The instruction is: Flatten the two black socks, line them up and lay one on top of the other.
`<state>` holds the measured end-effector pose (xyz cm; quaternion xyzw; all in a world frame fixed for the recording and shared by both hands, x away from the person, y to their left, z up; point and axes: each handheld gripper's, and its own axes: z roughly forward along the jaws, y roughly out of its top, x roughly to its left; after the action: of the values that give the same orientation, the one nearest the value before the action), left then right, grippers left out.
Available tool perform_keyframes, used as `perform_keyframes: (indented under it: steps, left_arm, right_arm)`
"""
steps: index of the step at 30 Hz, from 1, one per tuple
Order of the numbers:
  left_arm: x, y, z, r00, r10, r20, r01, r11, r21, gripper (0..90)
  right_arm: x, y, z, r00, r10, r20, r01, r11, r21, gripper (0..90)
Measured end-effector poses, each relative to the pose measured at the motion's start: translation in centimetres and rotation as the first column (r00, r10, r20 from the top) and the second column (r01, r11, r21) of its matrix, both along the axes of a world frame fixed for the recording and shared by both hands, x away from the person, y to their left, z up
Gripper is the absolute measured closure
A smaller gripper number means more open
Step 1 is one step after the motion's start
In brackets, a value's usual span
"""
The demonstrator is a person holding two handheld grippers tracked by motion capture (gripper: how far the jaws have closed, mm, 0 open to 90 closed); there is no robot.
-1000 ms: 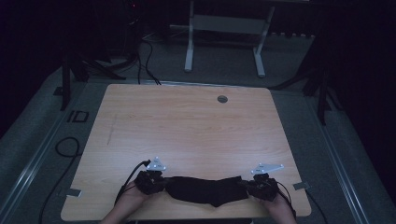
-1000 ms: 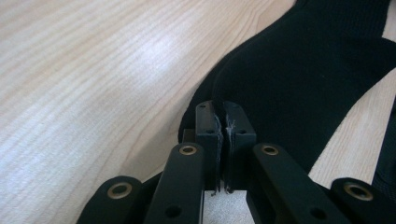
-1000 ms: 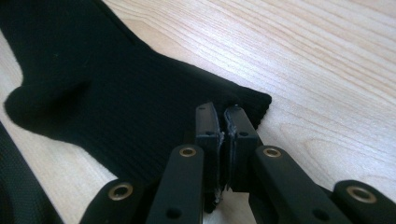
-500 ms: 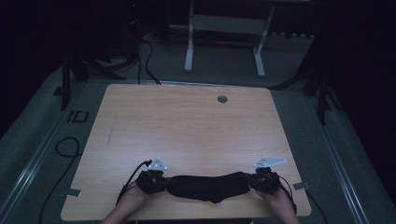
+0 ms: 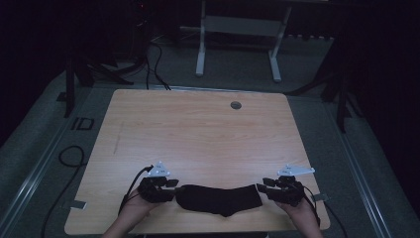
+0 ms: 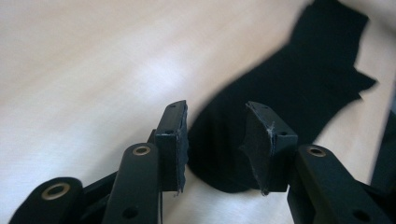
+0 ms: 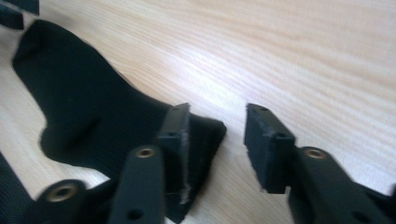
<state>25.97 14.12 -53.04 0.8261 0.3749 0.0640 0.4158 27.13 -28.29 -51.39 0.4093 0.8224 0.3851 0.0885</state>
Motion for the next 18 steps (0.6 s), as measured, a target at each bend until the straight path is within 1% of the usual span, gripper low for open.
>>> perform_keyframes:
  steps: [1,2,3,4,5,6,8,9,11,12,13,15,18]
  left_arm:
    - [-0.2,0.2,0.3,0.9999,0.009,0.013,-0.009,0.9998,-0.016,60.1]
    - [-0.4,0.1,0.6,0.9998,0.004,0.021,-0.003,0.9999,-0.015,66.6]
    - [-0.6,-0.1,0.7,0.9995,-0.013,0.03,0.014,0.9999,-0.006,73.5]
    - [-0.9,-0.4,0.7,0.9988,-0.024,0.043,0.024,0.9997,0.004,78.7]
    - [-1.1,-0.8,0.6,0.9983,-0.037,0.045,0.036,0.9991,0.02,83.7]
    - [-1.3,-1.3,0.3,0.9977,-0.053,0.041,0.051,0.9978,0.041,87.2]
    - [-1.2,-2.0,-0.4,0.9978,-0.057,0.034,0.054,0.9946,0.089,89.9]
    - [-1.1,-2.2,-0.9,0.9982,-0.057,0.019,0.055,0.9935,0.1,89.9]
    - [-0.8,-2.4,-1.8,0.9987,-0.051,0.007,0.05,0.9892,0.138,89.9]
    - [-0.6,-2.4,-2.1,0.9989,-0.045,-0.007,0.046,0.9887,0.143,90.0]
    - [-0.5,-2.3,-2.4,0.999,-0.042,-0.015,0.043,0.9898,0.136,90.0]
    - [-0.3,-2.1,-2.6,0.9993,-0.033,-0.019,0.035,0.9912,0.127,90.0]
    - [-0.2,-2.1,-2.6,0.999,-0.044,-0.002,0.044,0.9894,0.138,90.0]
  right_arm:
    - [-0.1,0.2,0.2,0.9999,0.008,0.009,-0.008,1.0,0.0,66.3]
    - [-0.3,0.5,0.2,0.9997,0.016,0.016,-0.016,0.9999,-0.004,72.7]
    - [-0.5,0.8,0.2,0.9993,0.029,0.023,-0.028,0.9995,-0.012,78.2]
    - [-0.7,1.2,0.1,0.9986,0.045,0.027,-0.045,0.9987,-0.026,80.6]
    - [-0.8,1.5,-0.2,0.9979,0.061,0.022,-0.06,0.9973,-0.041,81.5]
    - [-0.9,1.9,-0.5,0.997,0.077,0.013,-0.076,0.996,-0.046,81.5]
    - [-0.9,2.4,-1.2,0.9962,0.087,0.005,-0.086,0.9932,-0.078,82.4]
    - [-0.8,2.6,-1.5,0.9961,0.088,-0.003,-0.088,0.9926,-0.084,82.4]
    - [-0.5,2.8,-2.2,0.9957,0.091,-0.018,-0.092,0.9914,-0.093,82.9]
    - [-0.4,2.8,-2.5,0.9956,0.092,-0.022,-0.093,0.9897,-0.108,82.9]
    - [-0.3,2.8,-2.8,0.9957,0.089,-0.024,-0.091,0.9893,-0.114,82.9]
    - [0.0,2.7,-3.1,0.9959,0.086,-0.028,-0.089,0.9901,-0.109,83.3]
    - [0.2,2.6,-3.2,0.9965,0.081,-0.018,-0.083,0.9899,-0.115,83.4]
